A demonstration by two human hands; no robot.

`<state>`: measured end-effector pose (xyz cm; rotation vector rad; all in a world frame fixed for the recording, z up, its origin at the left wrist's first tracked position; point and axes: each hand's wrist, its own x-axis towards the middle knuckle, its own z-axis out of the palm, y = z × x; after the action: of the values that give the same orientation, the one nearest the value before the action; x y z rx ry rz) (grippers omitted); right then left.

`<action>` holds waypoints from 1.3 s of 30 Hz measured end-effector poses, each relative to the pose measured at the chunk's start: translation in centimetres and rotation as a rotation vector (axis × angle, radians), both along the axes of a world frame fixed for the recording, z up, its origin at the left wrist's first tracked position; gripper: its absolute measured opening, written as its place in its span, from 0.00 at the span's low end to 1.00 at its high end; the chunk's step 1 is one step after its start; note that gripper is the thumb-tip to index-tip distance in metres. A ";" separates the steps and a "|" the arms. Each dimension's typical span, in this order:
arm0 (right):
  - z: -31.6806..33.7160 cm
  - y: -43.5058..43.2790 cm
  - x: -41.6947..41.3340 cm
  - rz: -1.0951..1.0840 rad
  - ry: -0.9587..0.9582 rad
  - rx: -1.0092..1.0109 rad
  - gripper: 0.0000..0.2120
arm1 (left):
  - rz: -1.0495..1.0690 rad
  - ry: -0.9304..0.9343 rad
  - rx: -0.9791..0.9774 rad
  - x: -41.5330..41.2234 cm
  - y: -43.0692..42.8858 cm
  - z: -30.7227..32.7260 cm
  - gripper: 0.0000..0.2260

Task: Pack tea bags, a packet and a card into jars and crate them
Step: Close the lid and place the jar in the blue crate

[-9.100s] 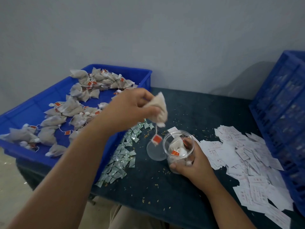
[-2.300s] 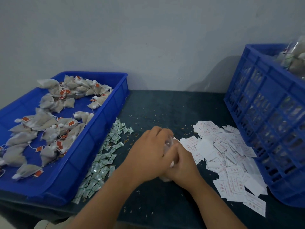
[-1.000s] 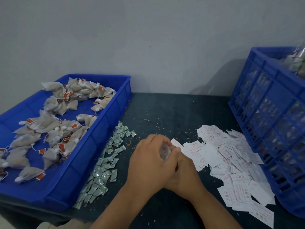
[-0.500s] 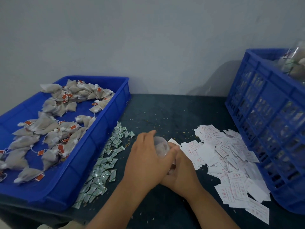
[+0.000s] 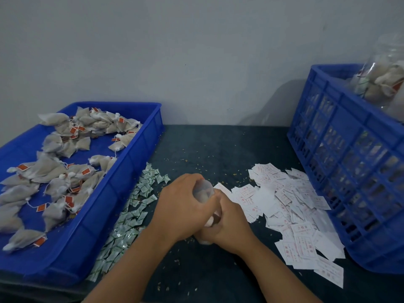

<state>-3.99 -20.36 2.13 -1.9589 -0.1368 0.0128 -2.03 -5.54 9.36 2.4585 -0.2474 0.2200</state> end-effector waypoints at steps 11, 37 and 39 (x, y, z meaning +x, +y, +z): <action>-0.5 1.0 -0.3 -0.123 -0.156 -0.092 0.28 | -0.077 0.012 0.000 -0.9 -0.6 -0.1 0.31; 5.4 -3.3 -7.5 -0.148 -0.254 -0.133 0.43 | -0.354 -0.091 -0.579 -4.1 -1.8 4.4 0.14; 7.7 -5.9 -9.3 -0.190 -0.302 -0.152 0.44 | -0.319 -0.067 -0.656 -3.5 -3.5 4.9 0.13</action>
<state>-13.30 -26.23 9.84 -2.1086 -0.1506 -0.4088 -5.56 -9.07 14.24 1.7377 -0.5030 0.2044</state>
